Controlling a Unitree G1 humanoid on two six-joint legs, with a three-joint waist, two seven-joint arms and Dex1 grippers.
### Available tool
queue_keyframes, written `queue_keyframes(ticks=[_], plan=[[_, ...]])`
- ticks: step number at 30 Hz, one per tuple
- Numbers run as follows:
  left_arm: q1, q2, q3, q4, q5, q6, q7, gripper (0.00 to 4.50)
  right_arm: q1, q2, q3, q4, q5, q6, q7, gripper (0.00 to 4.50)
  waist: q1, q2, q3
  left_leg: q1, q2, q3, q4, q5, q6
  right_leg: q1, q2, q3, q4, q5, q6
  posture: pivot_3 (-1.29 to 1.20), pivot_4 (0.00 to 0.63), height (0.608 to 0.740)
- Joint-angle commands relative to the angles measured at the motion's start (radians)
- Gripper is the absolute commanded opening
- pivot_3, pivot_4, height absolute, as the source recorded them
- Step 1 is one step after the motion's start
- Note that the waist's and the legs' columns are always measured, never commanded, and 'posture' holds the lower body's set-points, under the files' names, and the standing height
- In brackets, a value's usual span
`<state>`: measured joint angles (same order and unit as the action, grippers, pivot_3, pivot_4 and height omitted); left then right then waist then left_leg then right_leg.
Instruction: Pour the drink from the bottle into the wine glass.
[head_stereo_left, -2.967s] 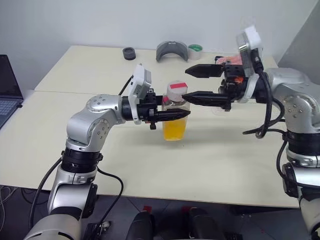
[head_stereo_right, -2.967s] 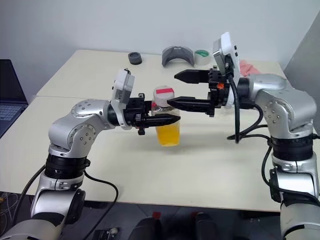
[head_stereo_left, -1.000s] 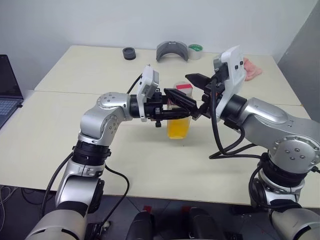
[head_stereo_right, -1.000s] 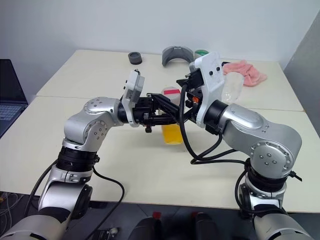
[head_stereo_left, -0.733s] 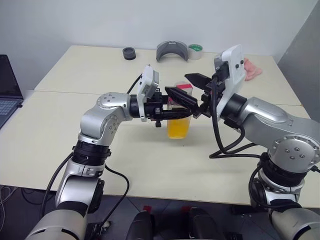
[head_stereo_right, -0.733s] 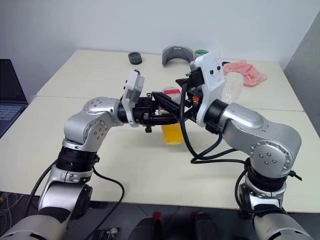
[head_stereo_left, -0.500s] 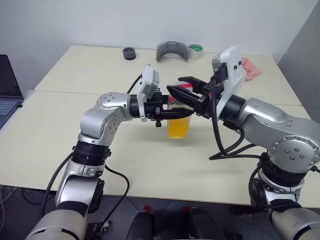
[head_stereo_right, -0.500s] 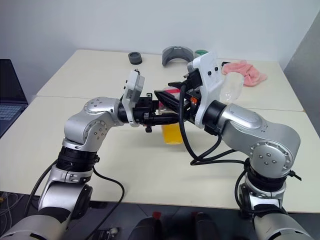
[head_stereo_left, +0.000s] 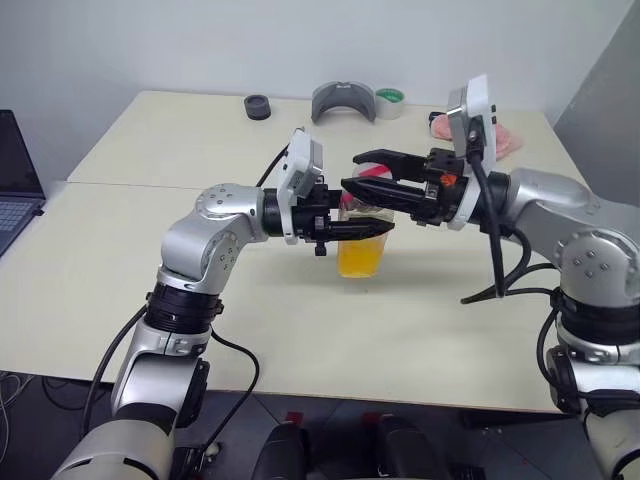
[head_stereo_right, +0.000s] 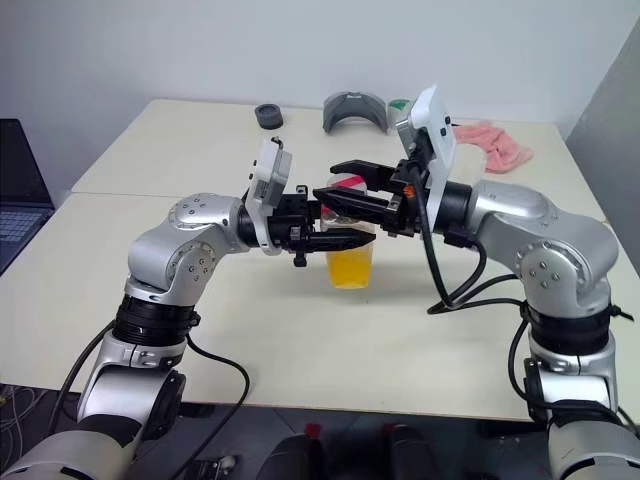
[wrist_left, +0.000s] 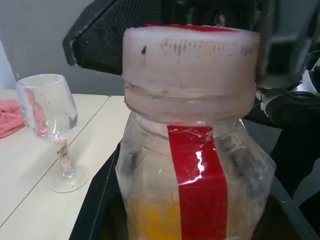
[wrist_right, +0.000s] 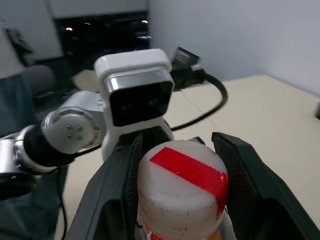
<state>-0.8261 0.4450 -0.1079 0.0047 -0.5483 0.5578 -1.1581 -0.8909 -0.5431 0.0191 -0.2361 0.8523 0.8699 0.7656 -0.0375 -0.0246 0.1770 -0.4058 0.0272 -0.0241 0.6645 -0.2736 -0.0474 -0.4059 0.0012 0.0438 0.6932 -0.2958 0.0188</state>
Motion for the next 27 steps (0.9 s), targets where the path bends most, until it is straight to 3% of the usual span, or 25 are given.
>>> queue_keyframes(ticks=[1, 7, 12, 19, 25, 27], plan=[[0.008, 0.014, 0.034, -0.071, -0.043, 0.019, -0.003, 1.79, -0.113, -0.009, -0.012, 0.202, -0.061, -0.158, 0.223, 1.89, -0.002, 0.000, 0.000, 0.000, 0.000, 0.000, 0.000, 0.000, 0.000, 0.000, 0.000, 0.000, 0.001, 0.000, 0.000, 0.00, 0.150, 0.740], [0.026, 0.032, 0.043, -0.114, -0.056, 0.054, 0.005, 1.79, -0.205, 0.039, 0.071, 0.365, -0.144, -0.285, 0.446, 1.89, -0.001, 0.000, 0.000, 0.000, 0.001, -0.001, 0.000, 0.000, 0.000, 0.000, -0.001, -0.001, 0.001, 0.000, 0.000, 0.00, 0.150, 0.740], [0.023, 0.039, 0.047, -0.123, -0.061, 0.070, 0.008, 1.79, -0.226, 0.075, 0.089, 0.403, -0.186, -0.317, 0.511, 1.89, 0.005, 0.000, 0.000, 0.000, 0.000, -0.001, 0.000, 0.000, 0.000, 0.000, -0.003, -0.001, 0.001, 0.000, 0.000, 0.00, 0.150, 0.740], [0.019, 0.047, 0.043, -0.084, -0.043, 0.049, -0.005, 1.79, -0.193, -0.002, 0.046, 0.377, -0.194, -0.238, 0.510, 4.33, 0.006, 0.000, 0.000, 0.000, 0.000, -0.001, 0.001, 0.000, 0.000, 0.000, -0.004, -0.001, 0.002, 0.000, 0.000, 0.00, 0.150, 0.740], [0.016, 0.040, 0.040, -0.064, -0.038, 0.030, -0.010, 1.79, -0.097, -0.124, -0.067, 0.146, -0.108, -0.043, 0.367, 4.49, 0.008, 0.001, 0.001, -0.001, 0.000, -0.001, 0.000, 0.000, 0.000, 0.000, -0.004, -0.002, 0.001, 0.000, 0.000, 0.00, 0.150, 0.740], [0.012, 0.033, 0.038, -0.048, -0.032, 0.017, -0.013, 1.79, -0.052, -0.117, -0.121, -0.002, -0.077, 0.037, 0.209, 4.49, 0.005, 0.001, 0.001, -0.001, 0.000, -0.001, 0.000, 0.000, 0.000, 0.000, -0.004, -0.001, 0.001, 0.000, 0.000, 0.00, 0.150, 0.740]])
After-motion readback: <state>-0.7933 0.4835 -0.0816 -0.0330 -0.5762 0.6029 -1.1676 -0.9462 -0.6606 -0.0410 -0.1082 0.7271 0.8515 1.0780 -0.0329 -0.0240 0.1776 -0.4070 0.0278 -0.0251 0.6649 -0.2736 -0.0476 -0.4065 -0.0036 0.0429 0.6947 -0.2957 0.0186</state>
